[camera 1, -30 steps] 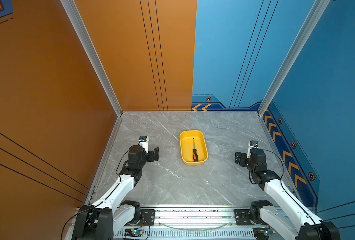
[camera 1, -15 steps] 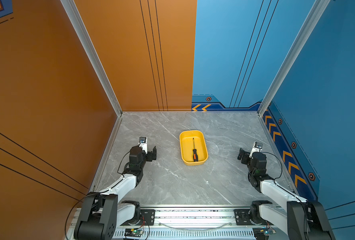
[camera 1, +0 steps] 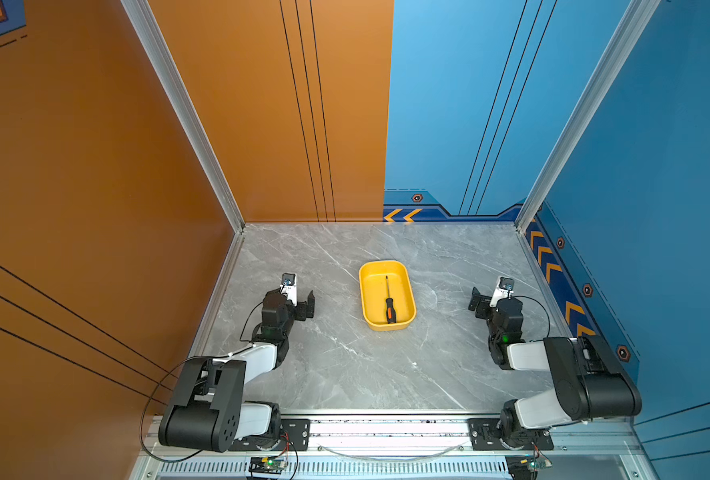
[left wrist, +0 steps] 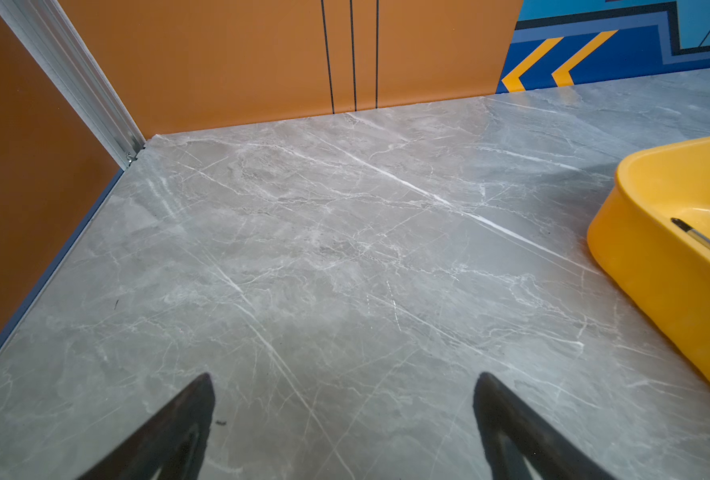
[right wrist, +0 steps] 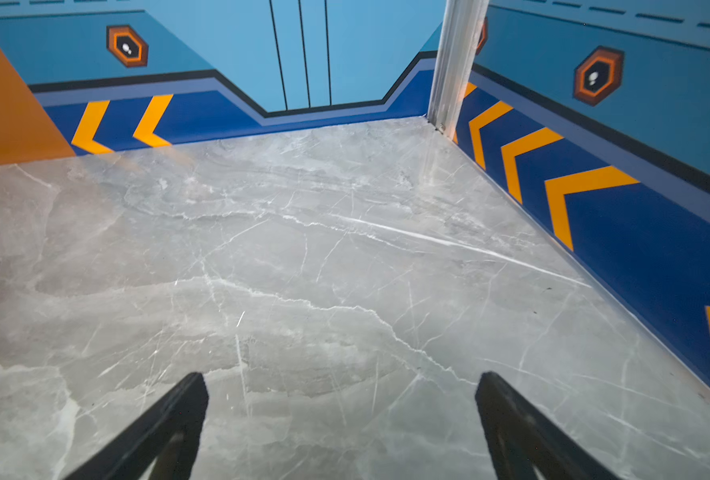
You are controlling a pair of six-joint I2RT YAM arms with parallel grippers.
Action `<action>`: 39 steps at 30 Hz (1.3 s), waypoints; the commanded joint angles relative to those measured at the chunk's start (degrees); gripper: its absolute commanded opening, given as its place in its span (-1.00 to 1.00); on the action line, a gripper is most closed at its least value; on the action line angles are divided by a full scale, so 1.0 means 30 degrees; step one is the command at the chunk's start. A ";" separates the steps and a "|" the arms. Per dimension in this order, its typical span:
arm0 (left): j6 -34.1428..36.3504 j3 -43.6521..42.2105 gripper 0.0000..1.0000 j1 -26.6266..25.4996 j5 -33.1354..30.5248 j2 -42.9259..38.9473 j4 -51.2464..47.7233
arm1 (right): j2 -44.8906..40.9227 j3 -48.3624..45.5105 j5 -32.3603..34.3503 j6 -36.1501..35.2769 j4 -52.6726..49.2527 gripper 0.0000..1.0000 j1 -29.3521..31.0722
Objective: Put the screwdriver in the bin
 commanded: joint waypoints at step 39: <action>-0.0794 0.0849 0.96 0.1630 0.0293 0.4168 0.3471 | 0.0647 0.1657 0.0370 -0.0497 -0.0922 0.99 0.0112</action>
